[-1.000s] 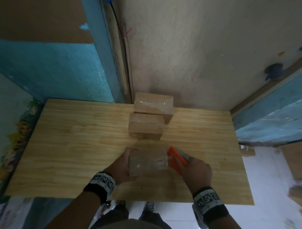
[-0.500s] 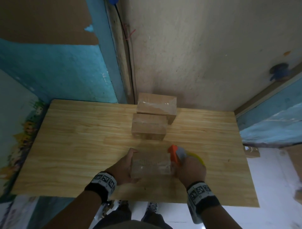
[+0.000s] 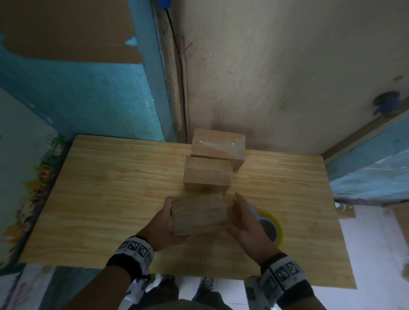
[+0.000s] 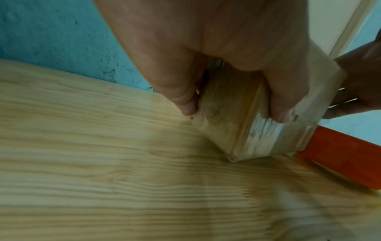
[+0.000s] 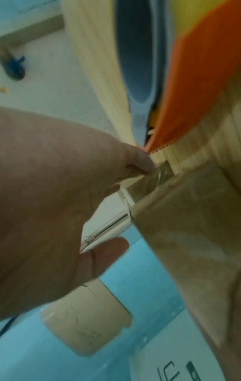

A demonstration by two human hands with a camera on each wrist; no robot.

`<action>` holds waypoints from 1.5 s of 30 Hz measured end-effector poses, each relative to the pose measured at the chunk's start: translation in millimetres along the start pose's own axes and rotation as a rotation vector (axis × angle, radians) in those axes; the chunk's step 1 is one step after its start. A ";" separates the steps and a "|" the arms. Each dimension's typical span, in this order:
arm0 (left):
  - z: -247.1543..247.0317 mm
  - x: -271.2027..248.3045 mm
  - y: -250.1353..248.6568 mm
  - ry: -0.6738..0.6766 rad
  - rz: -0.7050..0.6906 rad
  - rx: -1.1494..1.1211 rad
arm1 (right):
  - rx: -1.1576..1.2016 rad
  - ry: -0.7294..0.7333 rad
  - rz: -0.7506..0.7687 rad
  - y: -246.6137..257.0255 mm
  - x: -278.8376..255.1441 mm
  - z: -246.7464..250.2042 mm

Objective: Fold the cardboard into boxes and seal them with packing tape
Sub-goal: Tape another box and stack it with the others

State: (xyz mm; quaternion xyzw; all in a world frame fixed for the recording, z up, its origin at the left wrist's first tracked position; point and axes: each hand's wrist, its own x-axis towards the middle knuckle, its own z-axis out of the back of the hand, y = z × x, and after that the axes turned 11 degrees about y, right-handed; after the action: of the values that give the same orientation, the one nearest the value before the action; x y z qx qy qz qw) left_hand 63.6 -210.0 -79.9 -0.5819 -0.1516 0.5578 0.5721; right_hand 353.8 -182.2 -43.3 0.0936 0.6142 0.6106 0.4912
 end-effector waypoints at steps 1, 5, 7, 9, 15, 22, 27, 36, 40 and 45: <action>-0.8 0.0 1.6 -0.016 0.006 -0.013 | -0.032 -0.055 0.010 0.1 -1.0 -6.8; -10.0 -2.1 -1.1 -0.040 -0.002 -0.037 | -0.020 -0.091 0.110 9.8 4.2 -33.1; -14.6 -3.9 -1.8 -0.042 -0.025 -0.030 | 0.154 -0.054 0.015 9.0 10.7 -34.0; -17.1 -4.6 -1.0 -0.027 -0.054 -0.001 | 0.281 0.016 -0.072 6.9 16.3 -27.9; -18.8 1.8 -6.2 -0.035 -0.079 -0.005 | 0.410 -0.014 -0.196 22.7 25.5 -16.4; -12.0 6.3 -2.3 0.036 -0.107 0.063 | 0.633 -0.119 -0.360 23.5 30.4 -10.8; -15.7 3.0 -10.6 0.027 -0.140 0.068 | 0.785 -0.161 -0.353 24.7 35.2 -6.3; 2.3 -2.0 -21.8 0.083 -0.124 -0.109 | 0.640 -0.296 -0.460 9.8 40.3 -4.3; 18.5 3.7 -33.4 0.109 -0.018 -0.432 | 0.516 -0.328 -0.450 -12.9 46.3 -1.4; 20.2 1.9 -35.8 0.175 -0.043 -0.486 | 0.365 -0.203 -0.389 10.6 38.5 -2.5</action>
State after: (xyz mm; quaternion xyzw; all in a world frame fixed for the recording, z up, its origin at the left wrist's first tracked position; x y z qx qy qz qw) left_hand 64.1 -187.7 -45.3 -0.7449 -0.2437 0.4402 0.4382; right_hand 327.6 -153.7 -53.8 0.1218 0.6681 0.3717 0.6330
